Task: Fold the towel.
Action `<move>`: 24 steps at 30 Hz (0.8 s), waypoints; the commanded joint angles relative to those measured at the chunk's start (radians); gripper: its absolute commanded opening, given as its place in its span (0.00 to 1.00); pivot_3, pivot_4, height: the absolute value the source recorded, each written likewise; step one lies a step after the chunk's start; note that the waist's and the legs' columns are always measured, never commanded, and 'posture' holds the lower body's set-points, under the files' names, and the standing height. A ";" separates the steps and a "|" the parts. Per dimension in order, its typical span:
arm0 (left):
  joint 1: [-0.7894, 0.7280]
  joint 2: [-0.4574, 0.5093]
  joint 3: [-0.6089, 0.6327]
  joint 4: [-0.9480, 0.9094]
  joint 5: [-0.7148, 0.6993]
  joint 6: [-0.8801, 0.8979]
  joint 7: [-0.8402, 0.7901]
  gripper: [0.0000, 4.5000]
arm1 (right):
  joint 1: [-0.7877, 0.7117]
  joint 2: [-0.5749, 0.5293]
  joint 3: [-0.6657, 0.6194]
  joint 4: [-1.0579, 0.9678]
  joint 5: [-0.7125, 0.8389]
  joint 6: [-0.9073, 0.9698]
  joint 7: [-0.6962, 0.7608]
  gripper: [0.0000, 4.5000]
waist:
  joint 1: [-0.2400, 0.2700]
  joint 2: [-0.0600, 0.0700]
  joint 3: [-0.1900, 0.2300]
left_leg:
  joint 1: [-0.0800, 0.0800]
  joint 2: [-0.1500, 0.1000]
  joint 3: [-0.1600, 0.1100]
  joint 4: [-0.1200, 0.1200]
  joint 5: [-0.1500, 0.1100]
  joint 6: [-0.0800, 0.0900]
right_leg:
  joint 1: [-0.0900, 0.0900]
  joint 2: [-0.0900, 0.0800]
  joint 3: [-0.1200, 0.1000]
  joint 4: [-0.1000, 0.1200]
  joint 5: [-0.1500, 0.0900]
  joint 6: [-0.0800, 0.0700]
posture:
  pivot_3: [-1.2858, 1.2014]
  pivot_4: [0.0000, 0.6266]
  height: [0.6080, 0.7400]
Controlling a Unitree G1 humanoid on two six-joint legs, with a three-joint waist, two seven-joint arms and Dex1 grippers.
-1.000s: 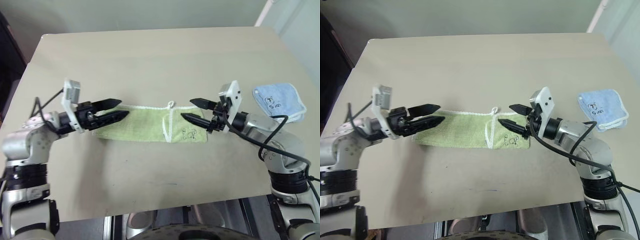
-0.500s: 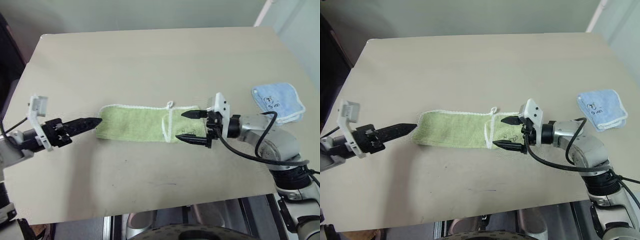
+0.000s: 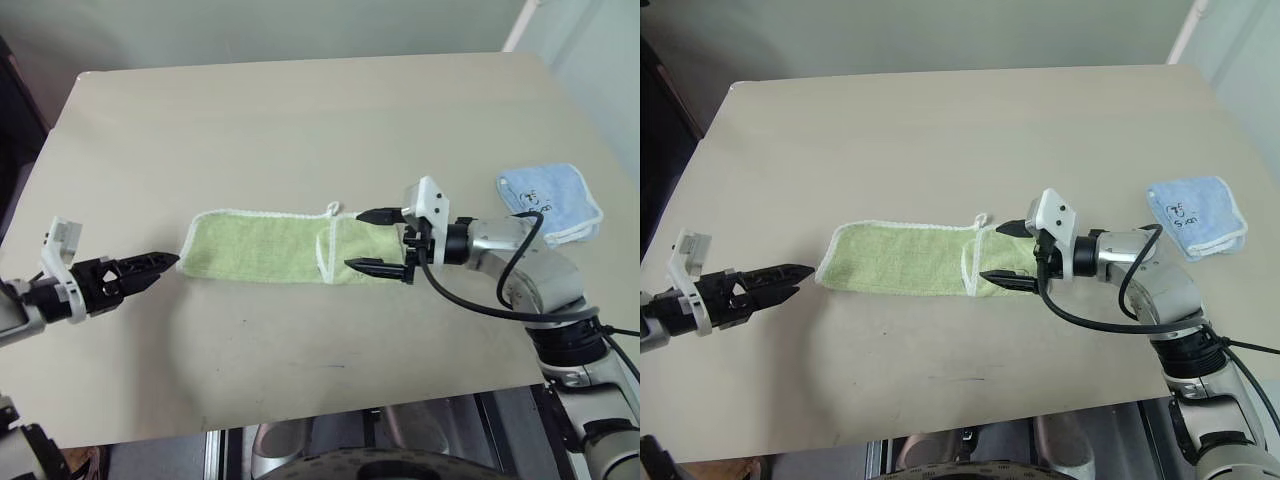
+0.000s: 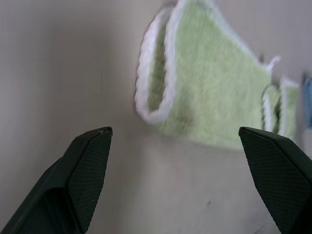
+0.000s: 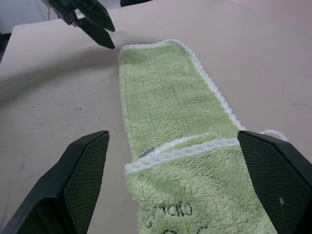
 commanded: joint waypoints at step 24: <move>-0.053 0.005 -0.084 0.123 0.078 0.015 -0.040 1.00 | 0.048 0.001 -0.043 -0.081 -0.008 0.015 -0.103 0.99 | 0.000 -0.003 0.000 | 0.003 0.001 0.000 0.000 0.003 -0.003 | 0.000 0.001 0.000 0.007 0.000 -0.002 | 0.52 0.24 1.00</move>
